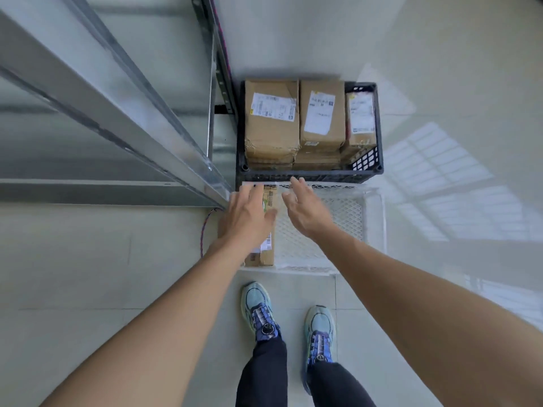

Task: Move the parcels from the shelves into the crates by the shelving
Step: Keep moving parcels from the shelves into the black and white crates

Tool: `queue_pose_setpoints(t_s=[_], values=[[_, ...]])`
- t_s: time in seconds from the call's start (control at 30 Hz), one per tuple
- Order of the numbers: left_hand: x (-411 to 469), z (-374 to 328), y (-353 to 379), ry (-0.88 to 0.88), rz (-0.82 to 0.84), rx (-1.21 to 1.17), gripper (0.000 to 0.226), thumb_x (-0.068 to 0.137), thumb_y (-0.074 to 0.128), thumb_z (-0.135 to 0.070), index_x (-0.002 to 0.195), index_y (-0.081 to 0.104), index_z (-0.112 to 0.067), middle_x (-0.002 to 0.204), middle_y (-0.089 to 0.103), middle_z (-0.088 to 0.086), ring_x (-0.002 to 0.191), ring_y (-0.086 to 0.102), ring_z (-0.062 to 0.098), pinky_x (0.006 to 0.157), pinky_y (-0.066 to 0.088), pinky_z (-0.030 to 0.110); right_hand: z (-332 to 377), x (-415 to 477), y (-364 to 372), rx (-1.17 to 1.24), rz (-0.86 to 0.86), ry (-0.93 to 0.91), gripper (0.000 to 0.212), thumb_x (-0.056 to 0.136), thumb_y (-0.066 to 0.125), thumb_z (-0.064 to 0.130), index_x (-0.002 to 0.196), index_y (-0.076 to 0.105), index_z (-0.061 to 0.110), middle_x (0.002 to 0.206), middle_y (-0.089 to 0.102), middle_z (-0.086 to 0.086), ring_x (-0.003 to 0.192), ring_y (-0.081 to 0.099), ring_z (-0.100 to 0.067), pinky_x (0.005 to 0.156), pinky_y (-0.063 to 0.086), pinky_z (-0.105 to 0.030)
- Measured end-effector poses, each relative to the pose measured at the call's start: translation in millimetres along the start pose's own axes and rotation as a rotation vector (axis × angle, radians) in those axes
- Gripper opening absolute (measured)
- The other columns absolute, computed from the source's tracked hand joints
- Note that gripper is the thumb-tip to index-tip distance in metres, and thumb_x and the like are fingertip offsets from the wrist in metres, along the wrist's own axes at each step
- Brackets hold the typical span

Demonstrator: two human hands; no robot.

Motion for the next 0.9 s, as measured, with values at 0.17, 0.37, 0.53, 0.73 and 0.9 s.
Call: queue_pose_setpoints(t_s=[0.17,0.37,0.53,0.73,0.9], values=[[-52,-69,-108,0.057,-0.079,0.071,0.061,0.104,0.049,-0.046,0.157,0.028,-0.023,0.167,0.017,-0.003,0.149,0.021,0.024,0.104,0.041,0.049,70,-67,-92,-0.178,-0.096,-0.104,0.06,0.098,0.021,0.05,0.147,0.035,0.019,0.159,0.032,-0.005,0.152,0.023,-0.032,0.117,0.027,-0.061],[-152,-132,-229,0.067,-0.245,0.097,0.06,0.105,0.047,-0.046,0.156,0.03,-0.021,0.167,0.016,-0.001,0.15,0.02,0.025,0.109,0.037,0.048,145,-164,-195,-0.329,-0.202,-0.228,0.06,0.108,0.027,0.047,0.162,0.017,0.023,0.172,0.006,-0.001,0.158,0.005,-0.027,0.125,0.014,-0.055],[-246,-170,-318,0.051,-0.389,0.118,0.059,0.104,0.045,-0.046,0.156,0.031,-0.02,0.166,0.018,-0.001,0.149,0.021,0.026,0.108,0.038,0.052,201,-254,-257,-0.384,-0.26,-0.328,0.058,0.108,0.025,0.046,0.161,0.016,0.022,0.172,0.002,-0.002,0.158,0.002,-0.026,0.125,0.013,-0.056],[-356,-190,-402,0.022,-0.544,0.133,0.063,0.103,0.045,-0.05,0.157,0.029,-0.022,0.169,0.015,-0.002,0.152,0.017,0.025,0.112,0.036,0.052,284,-363,-294,-0.406,-0.349,-0.504,0.061,0.108,0.023,0.05,0.163,0.012,0.025,0.172,0.0,0.0,0.158,0.002,-0.024,0.126,0.011,-0.055],[-433,-179,-446,-0.021,-0.623,0.161,0.065,0.104,0.045,-0.051,0.159,0.027,-0.022,0.17,0.012,0.0,0.154,0.015,0.027,0.115,0.032,0.053,341,-430,-297,-0.425,-0.384,-0.603,0.063,0.108,0.024,0.051,0.164,0.012,0.025,0.172,0.001,0.002,0.158,0.002,-0.022,0.127,0.01,-0.054]])
Point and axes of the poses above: each hand's wrist, its own x-axis towards the middle knuckle, its own y-axis out of the palm, z = x × y, the point moved 8 cm from there along x, towards the middle knuckle
